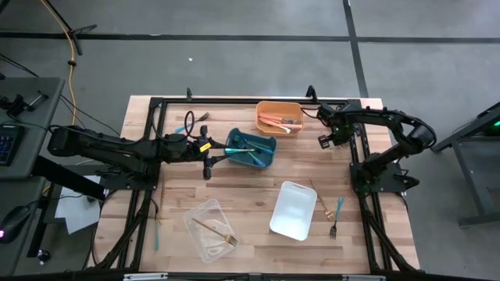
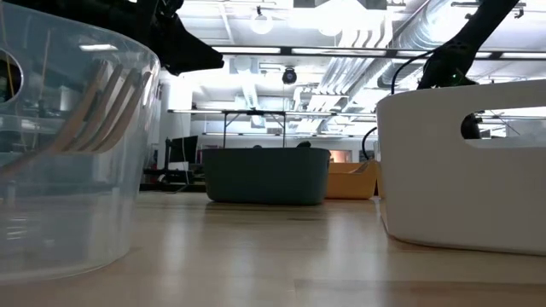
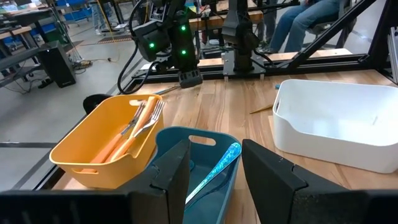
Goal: Sort silverware by color (type)
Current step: Put the gold fork into the transparent bin
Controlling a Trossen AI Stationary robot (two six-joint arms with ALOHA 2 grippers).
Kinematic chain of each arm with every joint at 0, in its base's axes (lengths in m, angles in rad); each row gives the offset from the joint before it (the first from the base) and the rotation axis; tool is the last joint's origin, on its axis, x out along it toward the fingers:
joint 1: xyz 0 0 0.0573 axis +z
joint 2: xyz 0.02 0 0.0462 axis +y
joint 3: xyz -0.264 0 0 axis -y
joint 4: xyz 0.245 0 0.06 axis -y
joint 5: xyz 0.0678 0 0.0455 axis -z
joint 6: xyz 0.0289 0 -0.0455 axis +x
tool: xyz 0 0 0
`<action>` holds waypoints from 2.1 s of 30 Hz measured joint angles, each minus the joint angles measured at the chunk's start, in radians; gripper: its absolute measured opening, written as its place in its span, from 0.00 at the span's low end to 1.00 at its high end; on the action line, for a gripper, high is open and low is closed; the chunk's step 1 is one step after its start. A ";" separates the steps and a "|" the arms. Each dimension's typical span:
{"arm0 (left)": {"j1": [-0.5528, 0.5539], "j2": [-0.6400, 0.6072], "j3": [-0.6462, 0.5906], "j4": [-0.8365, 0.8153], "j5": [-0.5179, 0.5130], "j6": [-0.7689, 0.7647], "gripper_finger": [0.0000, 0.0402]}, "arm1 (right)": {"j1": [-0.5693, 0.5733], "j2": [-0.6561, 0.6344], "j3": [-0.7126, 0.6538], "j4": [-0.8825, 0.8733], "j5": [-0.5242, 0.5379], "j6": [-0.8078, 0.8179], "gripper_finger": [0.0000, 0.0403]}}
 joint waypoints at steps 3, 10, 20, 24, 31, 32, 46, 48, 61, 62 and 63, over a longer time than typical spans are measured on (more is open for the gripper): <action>0.000 0.000 0.000 0.000 0.000 0.000 0.34 | 0.004 -0.002 0.022 -0.028 -0.006 -0.002 0.01; 0.000 0.000 0.000 -0.012 0.000 0.000 0.34 | 0.031 -0.059 0.067 -0.082 -0.063 -0.009 0.01; 0.000 0.000 0.000 -0.046 0.000 0.000 0.34 | 0.108 -0.289 0.099 -0.075 -0.052 0.022 0.01; 0.000 0.000 0.000 -0.044 0.002 -0.001 0.34 | 0.165 -0.423 0.090 0.077 -0.012 0.024 0.00; -0.001 0.000 0.000 -0.037 0.077 0.000 0.34 | 0.293 -0.592 -0.029 0.561 -0.009 -0.017 0.00; -0.001 0.000 0.000 -0.028 0.077 0.000 0.34 | 0.313 -0.598 -0.057 0.631 -0.010 -0.026 0.00; 0.000 0.000 0.000 0.144 0.069 0.041 0.34 | 0.581 -0.388 -0.301 1.566 -0.150 -0.167 0.00; 0.000 0.000 0.000 0.174 0.069 0.029 0.34 | 0.609 -0.352 -0.267 1.575 -0.190 -0.218 0.00; 0.000 0.000 0.000 0.205 0.068 -0.027 0.34 | 0.716 -0.263 -0.162 1.576 -0.237 -0.350 0.00; 0.000 0.000 0.000 0.204 0.068 -0.027 0.34 | 0.716 -0.263 -0.162 1.575 -0.237 -0.350 0.00; 0.000 0.000 0.000 0.201 0.068 -0.027 0.34 | 0.716 -0.263 -0.162 1.575 -0.237 -0.350 0.00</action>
